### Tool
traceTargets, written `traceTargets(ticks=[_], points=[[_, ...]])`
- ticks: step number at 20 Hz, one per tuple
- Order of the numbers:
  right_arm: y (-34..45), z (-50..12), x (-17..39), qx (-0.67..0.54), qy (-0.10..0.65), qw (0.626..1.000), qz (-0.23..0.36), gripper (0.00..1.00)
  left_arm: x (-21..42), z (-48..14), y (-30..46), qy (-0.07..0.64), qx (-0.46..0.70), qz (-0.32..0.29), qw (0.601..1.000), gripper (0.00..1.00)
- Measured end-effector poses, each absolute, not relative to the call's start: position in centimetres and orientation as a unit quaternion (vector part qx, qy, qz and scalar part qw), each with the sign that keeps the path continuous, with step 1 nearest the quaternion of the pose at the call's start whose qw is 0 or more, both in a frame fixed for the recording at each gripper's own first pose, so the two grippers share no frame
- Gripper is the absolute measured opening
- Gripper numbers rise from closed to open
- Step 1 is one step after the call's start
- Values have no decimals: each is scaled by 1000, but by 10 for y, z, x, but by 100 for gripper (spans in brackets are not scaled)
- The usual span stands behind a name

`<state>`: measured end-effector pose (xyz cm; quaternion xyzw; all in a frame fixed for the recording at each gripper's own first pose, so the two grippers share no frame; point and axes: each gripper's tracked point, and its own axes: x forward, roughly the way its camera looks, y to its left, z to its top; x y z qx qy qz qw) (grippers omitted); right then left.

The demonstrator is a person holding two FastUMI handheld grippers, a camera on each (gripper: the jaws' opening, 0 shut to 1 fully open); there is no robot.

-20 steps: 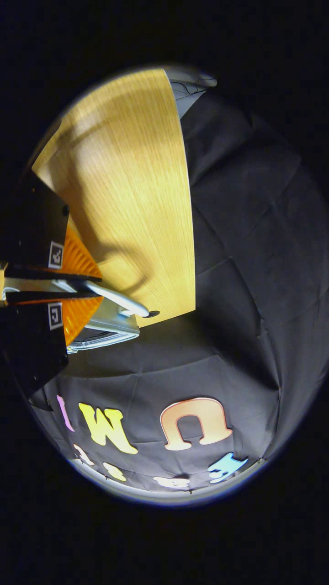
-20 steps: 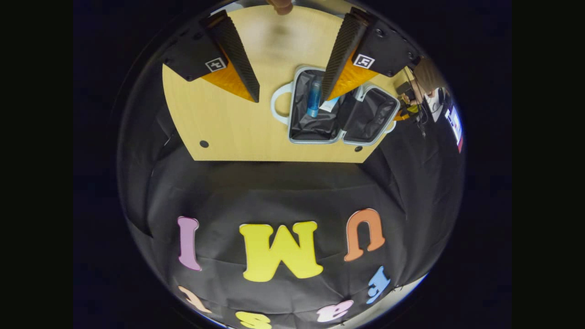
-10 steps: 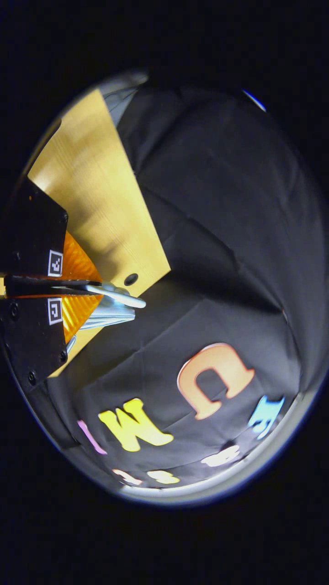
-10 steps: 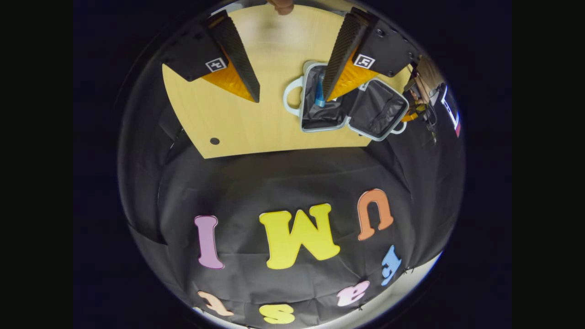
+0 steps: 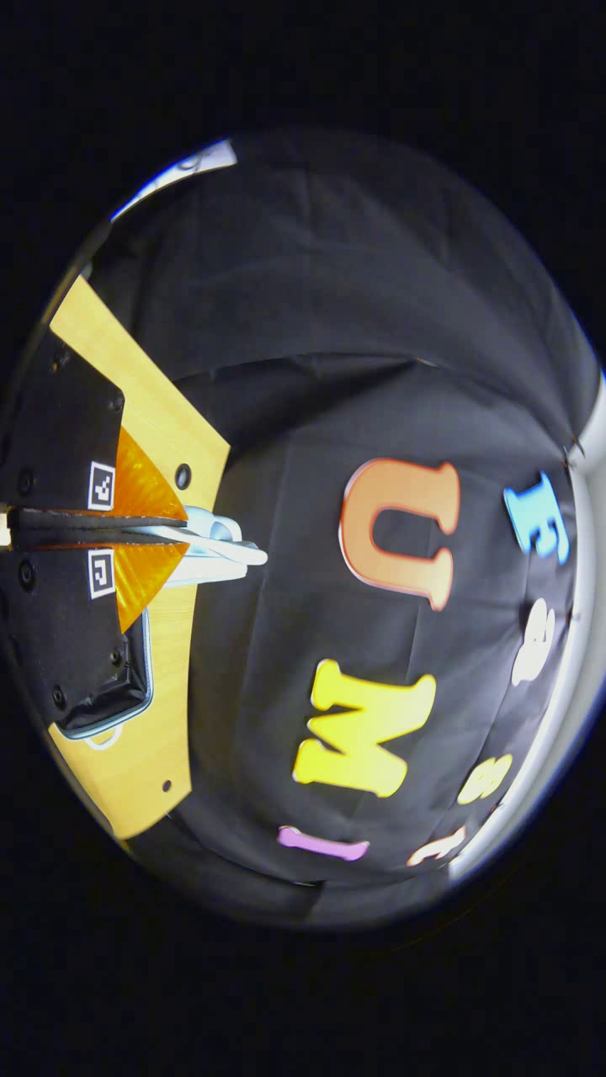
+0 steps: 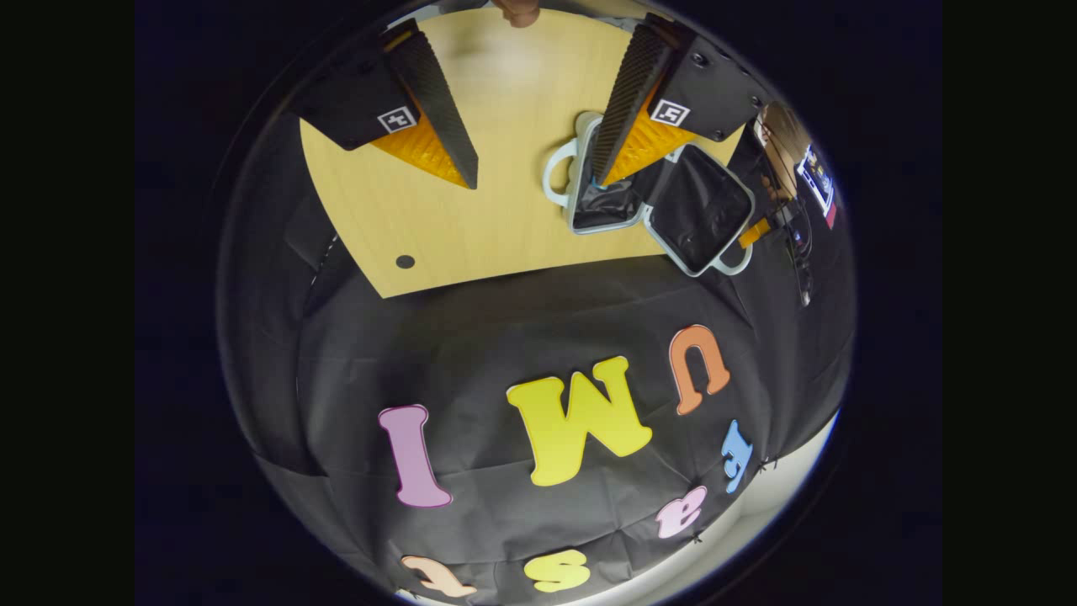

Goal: First open the suitcase, pack the skin care products into it, and then close the suitcase.

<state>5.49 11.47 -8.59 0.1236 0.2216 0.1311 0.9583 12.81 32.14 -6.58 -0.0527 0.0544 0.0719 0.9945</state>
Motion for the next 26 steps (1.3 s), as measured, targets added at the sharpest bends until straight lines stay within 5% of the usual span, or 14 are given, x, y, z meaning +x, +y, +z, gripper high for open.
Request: traceTargets(ticks=[8, 15, 26], points=[[44, -87, 61, 84, 202, 968, 125, 82, 146, -64, 190, 52, 77, 59, 994, 3], [-2, -103, 67, 54, 208, 969, 123, 82, 166, -125, 80, 86, 158, 34, 983, 3], [-63, -139, 66, 55, 240, 965, 94, 82, 186, -226, 22, 158, 285, 12, 945, 3]])
